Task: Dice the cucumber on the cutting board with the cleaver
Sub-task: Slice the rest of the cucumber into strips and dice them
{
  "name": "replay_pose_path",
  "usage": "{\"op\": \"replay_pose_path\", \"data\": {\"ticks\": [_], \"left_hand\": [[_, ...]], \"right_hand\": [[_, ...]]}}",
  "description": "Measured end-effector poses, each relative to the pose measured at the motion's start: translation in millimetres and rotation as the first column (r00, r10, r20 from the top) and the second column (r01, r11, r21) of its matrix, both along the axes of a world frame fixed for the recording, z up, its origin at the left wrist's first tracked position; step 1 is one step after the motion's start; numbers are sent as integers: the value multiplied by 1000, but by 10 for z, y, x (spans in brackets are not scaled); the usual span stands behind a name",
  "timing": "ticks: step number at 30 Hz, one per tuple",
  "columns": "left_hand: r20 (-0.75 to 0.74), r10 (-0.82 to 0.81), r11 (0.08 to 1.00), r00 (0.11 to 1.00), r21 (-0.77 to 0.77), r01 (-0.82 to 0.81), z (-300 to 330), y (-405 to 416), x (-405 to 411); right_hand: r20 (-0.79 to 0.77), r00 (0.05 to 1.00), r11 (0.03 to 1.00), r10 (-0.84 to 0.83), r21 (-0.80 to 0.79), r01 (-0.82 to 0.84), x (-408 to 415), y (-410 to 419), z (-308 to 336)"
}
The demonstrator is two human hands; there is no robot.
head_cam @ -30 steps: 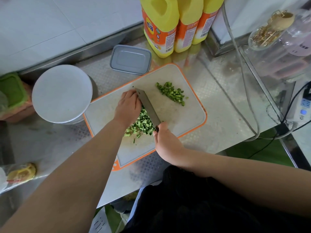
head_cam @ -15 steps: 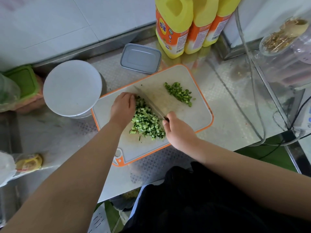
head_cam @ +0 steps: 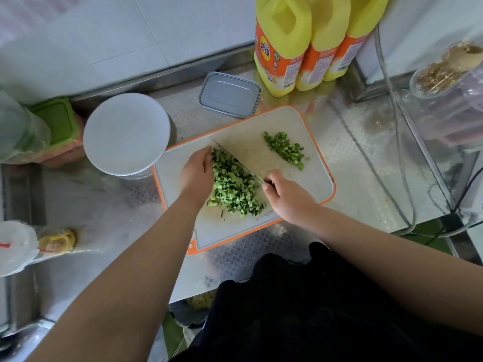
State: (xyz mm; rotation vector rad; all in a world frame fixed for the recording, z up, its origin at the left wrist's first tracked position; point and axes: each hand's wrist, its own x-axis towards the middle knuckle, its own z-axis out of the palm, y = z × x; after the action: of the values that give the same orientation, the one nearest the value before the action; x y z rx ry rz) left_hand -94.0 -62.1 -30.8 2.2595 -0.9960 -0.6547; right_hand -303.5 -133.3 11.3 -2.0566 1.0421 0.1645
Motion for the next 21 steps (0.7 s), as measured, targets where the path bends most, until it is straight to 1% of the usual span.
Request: {"op": "replay_pose_path", "data": {"ticks": [1,3,4,6,8,10,11,13,14,15,16,17,21], "left_hand": [[17,2,1000,1000,-17,-2,0,47,-50],[93,-7,997,996,-79,14,2,156,-182],[144,-23,993,989,-114,40,-2,213,-260],[305,-88,981,948,-137,135,-18,319,-438],[485,-170,969,858,-75,235,-2,384,-603],[612,-254,948,749,3,319,57,408,-730],[657,-311,927,687,49,373,73,421,-770],[727,-429,868,536,168,467,48,466,-819],[748,-470,843,469,223,490,23,495,-829],[758,-494,829,426,265,492,1,522,-828],[760,-503,829,412,290,478,-16,541,-818],[756,-503,837,418,305,455,-23,548,-803],[729,-493,866,475,356,351,40,468,-729]], "right_hand": [[37,999,999,-30,41,29,-18,-20,37],[122,982,971,-143,210,116,-35,-68,130],[149,965,936,-216,313,161,-42,-87,183],[131,936,840,-328,494,225,-53,-115,289],[87,911,738,-403,619,267,-58,-110,360],[53,887,647,-459,705,292,-56,-70,398],[42,875,607,-482,737,299,-53,-42,416],[29,858,548,-513,781,301,-45,12,436],[23,850,522,-526,798,301,-35,33,444],[16,844,500,-536,811,302,-28,45,458],[2,838,477,-545,823,309,-23,50,471],[-12,835,460,-550,830,315,-21,49,482],[-46,847,429,-530,846,315,-63,21,552]]}}
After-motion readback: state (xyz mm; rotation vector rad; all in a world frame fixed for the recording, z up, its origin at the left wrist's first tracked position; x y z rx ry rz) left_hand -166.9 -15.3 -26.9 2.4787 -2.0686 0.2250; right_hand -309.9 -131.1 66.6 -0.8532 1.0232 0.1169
